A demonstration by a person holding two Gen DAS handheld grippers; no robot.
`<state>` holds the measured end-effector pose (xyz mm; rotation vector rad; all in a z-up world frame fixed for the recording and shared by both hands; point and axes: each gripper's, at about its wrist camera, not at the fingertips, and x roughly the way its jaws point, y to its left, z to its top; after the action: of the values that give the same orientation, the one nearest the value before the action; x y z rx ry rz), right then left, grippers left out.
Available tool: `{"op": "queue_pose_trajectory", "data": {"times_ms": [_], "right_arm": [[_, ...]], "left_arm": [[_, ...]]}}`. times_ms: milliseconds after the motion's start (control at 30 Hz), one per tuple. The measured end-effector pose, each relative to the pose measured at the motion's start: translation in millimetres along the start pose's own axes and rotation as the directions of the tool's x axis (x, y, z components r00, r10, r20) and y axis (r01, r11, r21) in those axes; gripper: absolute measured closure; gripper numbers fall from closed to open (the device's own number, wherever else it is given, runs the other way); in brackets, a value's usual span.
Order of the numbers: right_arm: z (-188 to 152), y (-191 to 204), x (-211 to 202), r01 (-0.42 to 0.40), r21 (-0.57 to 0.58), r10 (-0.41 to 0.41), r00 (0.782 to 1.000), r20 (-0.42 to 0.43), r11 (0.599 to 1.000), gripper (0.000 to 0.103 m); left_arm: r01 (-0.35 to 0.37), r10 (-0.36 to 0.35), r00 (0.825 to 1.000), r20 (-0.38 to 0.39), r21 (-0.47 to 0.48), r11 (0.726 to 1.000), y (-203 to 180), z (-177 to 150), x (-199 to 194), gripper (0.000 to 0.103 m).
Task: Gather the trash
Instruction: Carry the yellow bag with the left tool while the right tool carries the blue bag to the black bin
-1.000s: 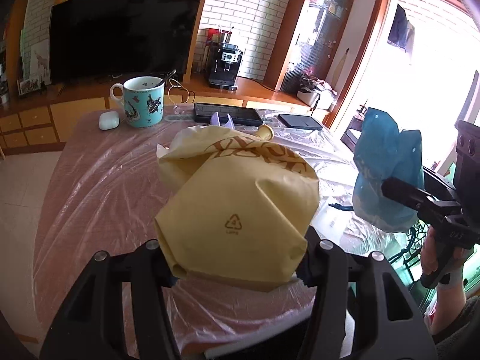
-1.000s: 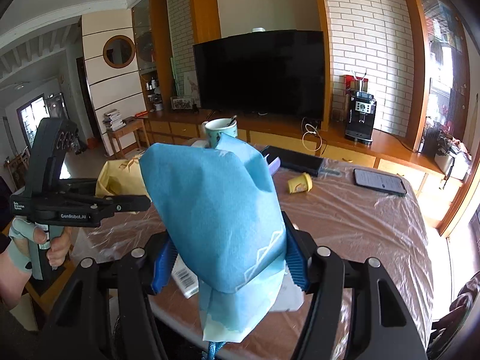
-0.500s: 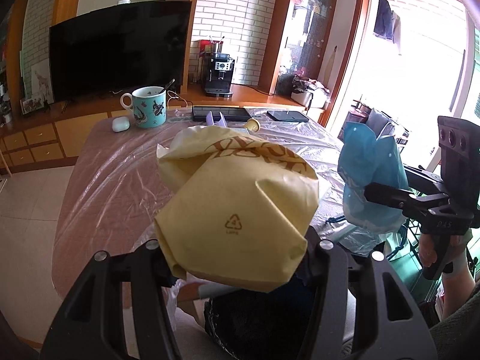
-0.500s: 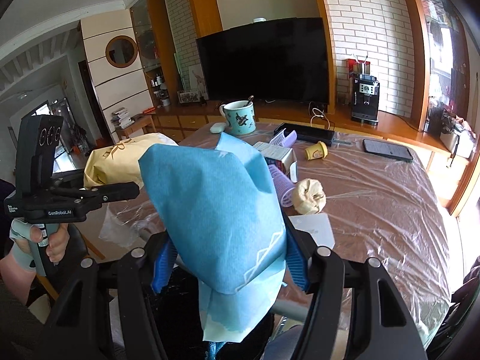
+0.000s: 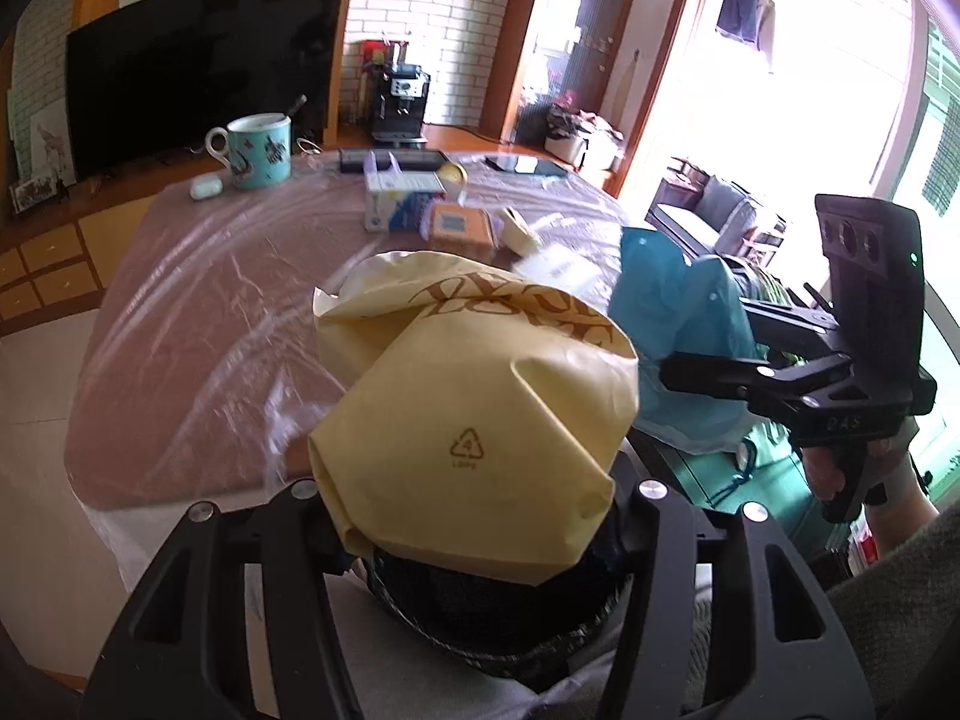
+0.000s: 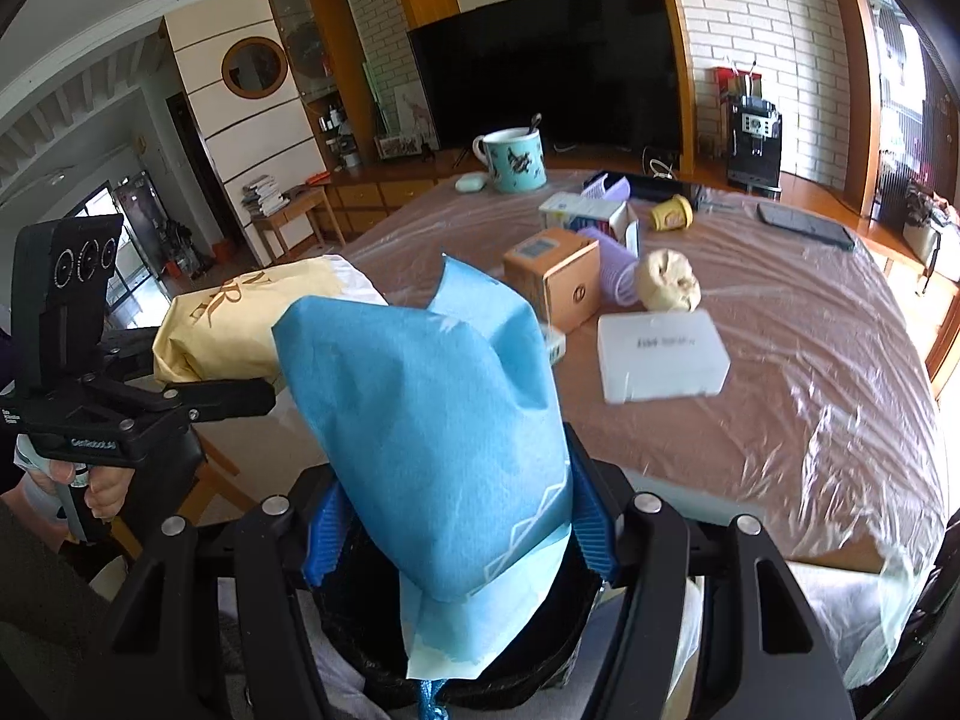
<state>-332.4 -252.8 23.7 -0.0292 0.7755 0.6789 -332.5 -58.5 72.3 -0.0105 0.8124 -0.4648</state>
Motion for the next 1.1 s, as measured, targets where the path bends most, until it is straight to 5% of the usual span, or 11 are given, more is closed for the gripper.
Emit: {"op": "queue_pose_trajectory", "data": {"times_ms": [533, 1100], "right_arm": [[-47.3, 10.7, 26.0, -0.004, 0.034, 0.009, 0.989, -0.150, 0.999, 0.042], [-58.2, 2.1, 63.5, 0.036, 0.072, -0.018, 0.973, -0.230, 0.997, 0.042]], "left_arm": [[0.028, -0.018, 0.986, -0.163, 0.060, 0.998, -21.0, -47.9, 28.7, 0.046], [0.015, -0.006, 0.965, -0.261, 0.033, 0.999, -7.5, -66.7, 70.2, 0.046]]}}
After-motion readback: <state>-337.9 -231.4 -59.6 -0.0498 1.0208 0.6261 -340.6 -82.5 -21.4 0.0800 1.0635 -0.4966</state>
